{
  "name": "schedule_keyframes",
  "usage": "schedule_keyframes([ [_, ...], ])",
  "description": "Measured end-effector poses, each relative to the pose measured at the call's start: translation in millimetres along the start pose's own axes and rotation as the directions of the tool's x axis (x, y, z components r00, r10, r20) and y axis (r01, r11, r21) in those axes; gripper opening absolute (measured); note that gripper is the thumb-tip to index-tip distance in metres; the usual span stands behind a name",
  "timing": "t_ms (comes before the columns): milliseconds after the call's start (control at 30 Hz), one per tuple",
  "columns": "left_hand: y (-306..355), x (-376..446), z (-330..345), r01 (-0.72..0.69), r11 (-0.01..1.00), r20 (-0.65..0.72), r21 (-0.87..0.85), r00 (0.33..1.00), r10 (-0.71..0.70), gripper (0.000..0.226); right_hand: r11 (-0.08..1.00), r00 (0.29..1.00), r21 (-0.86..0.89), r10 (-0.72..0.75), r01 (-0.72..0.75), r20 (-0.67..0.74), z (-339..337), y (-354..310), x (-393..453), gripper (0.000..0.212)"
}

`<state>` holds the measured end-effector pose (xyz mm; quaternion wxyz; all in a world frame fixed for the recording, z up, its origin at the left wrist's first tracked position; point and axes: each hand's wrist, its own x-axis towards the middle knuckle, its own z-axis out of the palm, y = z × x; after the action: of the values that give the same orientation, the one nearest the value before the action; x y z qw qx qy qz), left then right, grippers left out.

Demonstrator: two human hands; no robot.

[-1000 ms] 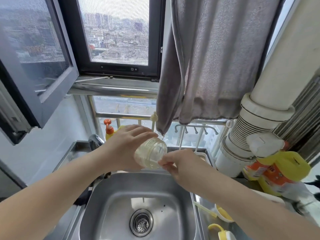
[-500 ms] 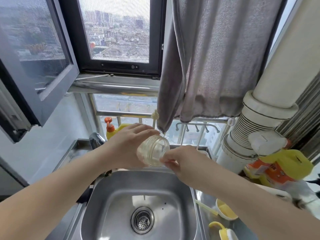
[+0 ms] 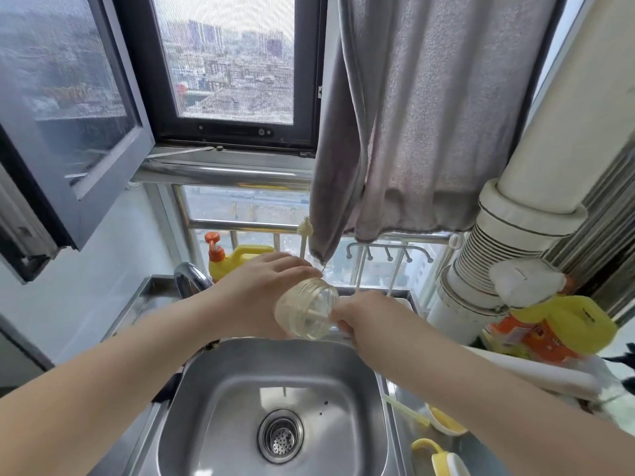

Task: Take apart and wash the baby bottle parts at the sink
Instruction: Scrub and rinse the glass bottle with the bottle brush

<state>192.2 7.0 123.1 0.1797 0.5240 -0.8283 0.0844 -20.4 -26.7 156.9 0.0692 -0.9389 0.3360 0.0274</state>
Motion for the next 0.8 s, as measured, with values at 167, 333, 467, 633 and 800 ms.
schedule_keyframes([
  [167,-5.2,-11.4,0.2,0.06,0.995,-0.023,-0.081,0.998,-0.062,0.086,0.934,0.998,0.357,0.029,-0.005,-0.06,-13.4,8.9,-9.6,0.018],
  [333,3.3,-7.2,-5.6,0.048,0.997,-0.076,-0.066,0.996,-0.053,0.082,0.984,0.983,0.175,0.068,-0.038,-0.172,-10.6,4.4,-2.4,0.019],
  [467,5.9,-3.8,-5.0,-0.01,1.0,-0.1,0.015,0.995,0.011,0.077,0.997,0.999,0.057,0.053,-0.052,0.001,-3.7,-6.6,-3.6,0.026],
  [633,1.7,-13.5,-3.6,0.008,1.0,-0.092,-0.029,0.996,-0.011,0.078,0.812,0.991,0.575,0.031,-0.101,0.13,-12.8,-4.3,-7.0,0.014],
  [800,-3.6,-20.5,-0.5,0.027,0.999,-0.059,0.04,0.998,-0.025,0.076,0.782,0.982,0.61,0.018,-0.132,0.189,-8.7,3.2,-9.1,0.014],
])
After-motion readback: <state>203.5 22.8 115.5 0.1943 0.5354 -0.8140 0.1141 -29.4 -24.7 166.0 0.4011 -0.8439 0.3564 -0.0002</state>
